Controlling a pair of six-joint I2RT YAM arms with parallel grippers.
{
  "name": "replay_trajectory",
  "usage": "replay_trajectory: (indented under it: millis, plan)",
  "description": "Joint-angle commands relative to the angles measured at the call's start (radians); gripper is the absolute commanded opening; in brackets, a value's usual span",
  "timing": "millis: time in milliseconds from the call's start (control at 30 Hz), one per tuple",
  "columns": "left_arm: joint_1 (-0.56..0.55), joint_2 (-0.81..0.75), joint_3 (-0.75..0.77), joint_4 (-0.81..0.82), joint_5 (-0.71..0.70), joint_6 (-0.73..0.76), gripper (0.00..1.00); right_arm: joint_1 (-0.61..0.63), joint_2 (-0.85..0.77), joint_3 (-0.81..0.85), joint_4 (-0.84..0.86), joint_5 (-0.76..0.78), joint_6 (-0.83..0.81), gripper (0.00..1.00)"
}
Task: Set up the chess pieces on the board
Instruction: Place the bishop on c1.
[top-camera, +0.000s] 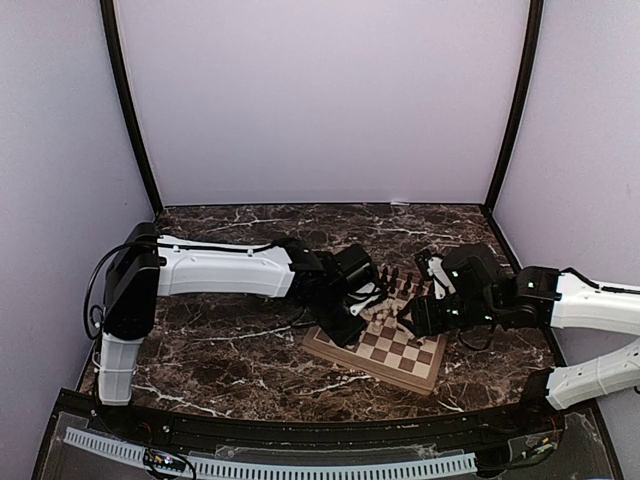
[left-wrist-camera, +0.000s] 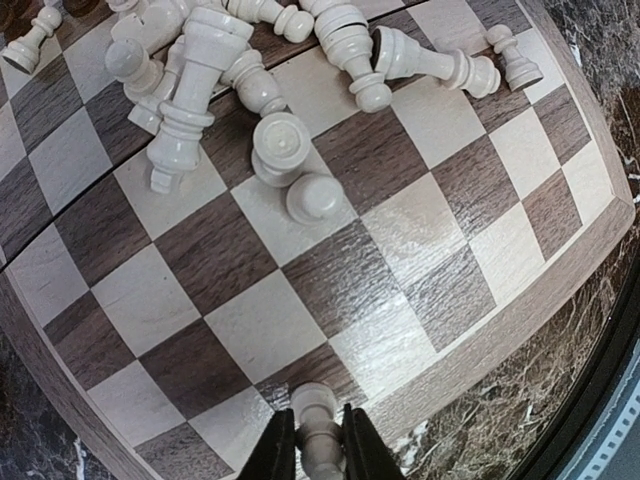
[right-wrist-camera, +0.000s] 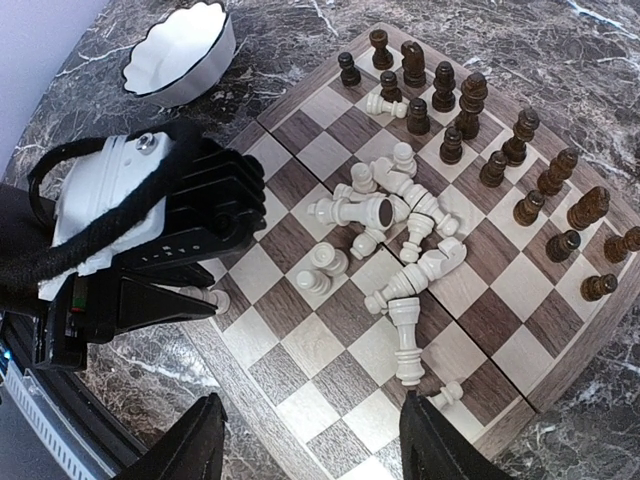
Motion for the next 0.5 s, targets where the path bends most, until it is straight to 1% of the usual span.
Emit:
replay_trajectory:
  millis: [0,100,167,300,400,433,467]
  plan:
    - [-0.006,0.007,0.025,-0.006,0.001,-0.008,0.19,-0.009,0.002,-0.001,0.028,-0.010,-0.016,0.61]
    - [-0.006,0.008,0.031,-0.014,-0.008,-0.010,0.23,-0.009,0.005,0.000,0.026,-0.013,-0.021,0.61]
    - [-0.006,0.005,0.040,-0.028,-0.015,-0.012,0.30,-0.010,0.007,0.001,0.026,-0.015,-0.024,0.61]
    - [-0.006,-0.032,0.043,-0.040,-0.029,-0.007,0.41,-0.012,0.025,0.015,0.018,-0.012,-0.040,0.61]
    - [-0.006,-0.079,0.031,-0.036,-0.010,0.014,0.48,-0.014,0.086,0.063,-0.025,0.011,-0.067,0.59]
    - [-0.006,-0.108,0.026,-0.032,-0.001,0.030,0.57,-0.013,0.115,0.086,-0.044,0.016,-0.079,0.58]
    - [-0.006,-0.125,0.015,-0.026,0.020,0.038,0.60,-0.013,0.147,0.109,-0.060,0.016,-0.092,0.57]
